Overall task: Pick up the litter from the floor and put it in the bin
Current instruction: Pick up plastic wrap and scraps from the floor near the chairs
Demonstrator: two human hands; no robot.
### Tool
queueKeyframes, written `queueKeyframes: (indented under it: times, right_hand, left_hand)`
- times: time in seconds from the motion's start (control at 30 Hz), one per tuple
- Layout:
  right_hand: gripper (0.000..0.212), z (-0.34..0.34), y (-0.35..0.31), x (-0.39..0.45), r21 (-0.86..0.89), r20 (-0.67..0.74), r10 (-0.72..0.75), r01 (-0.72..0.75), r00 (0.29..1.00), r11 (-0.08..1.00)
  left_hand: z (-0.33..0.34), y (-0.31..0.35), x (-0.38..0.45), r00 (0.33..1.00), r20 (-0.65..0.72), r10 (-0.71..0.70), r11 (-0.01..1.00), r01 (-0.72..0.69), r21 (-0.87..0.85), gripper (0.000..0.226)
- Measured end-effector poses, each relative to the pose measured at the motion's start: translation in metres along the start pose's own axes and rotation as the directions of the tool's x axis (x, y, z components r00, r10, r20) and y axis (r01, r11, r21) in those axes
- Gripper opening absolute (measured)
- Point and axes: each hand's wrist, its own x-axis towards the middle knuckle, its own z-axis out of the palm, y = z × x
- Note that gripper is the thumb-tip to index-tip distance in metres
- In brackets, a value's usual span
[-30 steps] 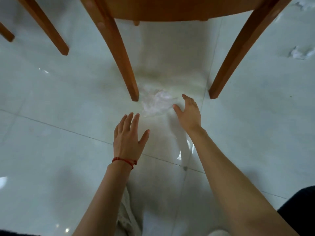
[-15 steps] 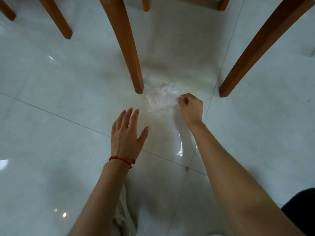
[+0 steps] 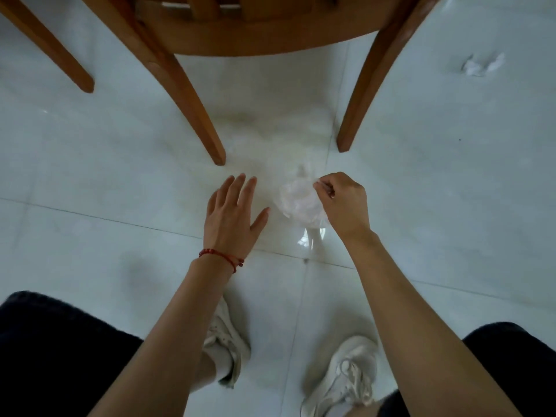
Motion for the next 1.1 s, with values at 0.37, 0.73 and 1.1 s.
queueKeyframes:
  times: [0.37,0.73,1.1]
  right_hand:
    - [0.012,-0.191,-0.063,-0.080,-0.052,-0.185,0.117,-0.128,0.976,0.990]
    - [0.008,-0.385,-0.136,-0.173,-0.030,-0.438,0.215,-0.254,0.873,0.967]
    - [0.006,-0.543,-0.147,-0.204,-0.059,-0.509,0.177,-0.240,0.842,0.969]
  left_hand:
    - [-0.132,0.122,-0.041,0.967,0.070,0.243,0.969,-0.246,0.027,0.055]
    - [-0.278,0.261,-0.108,0.884,0.114,0.453,0.887,-0.460,0.043,0.053]
    - [-0.358,0.379,-0.123,0.867,0.058,0.495,0.859,-0.498,0.120,0.053]
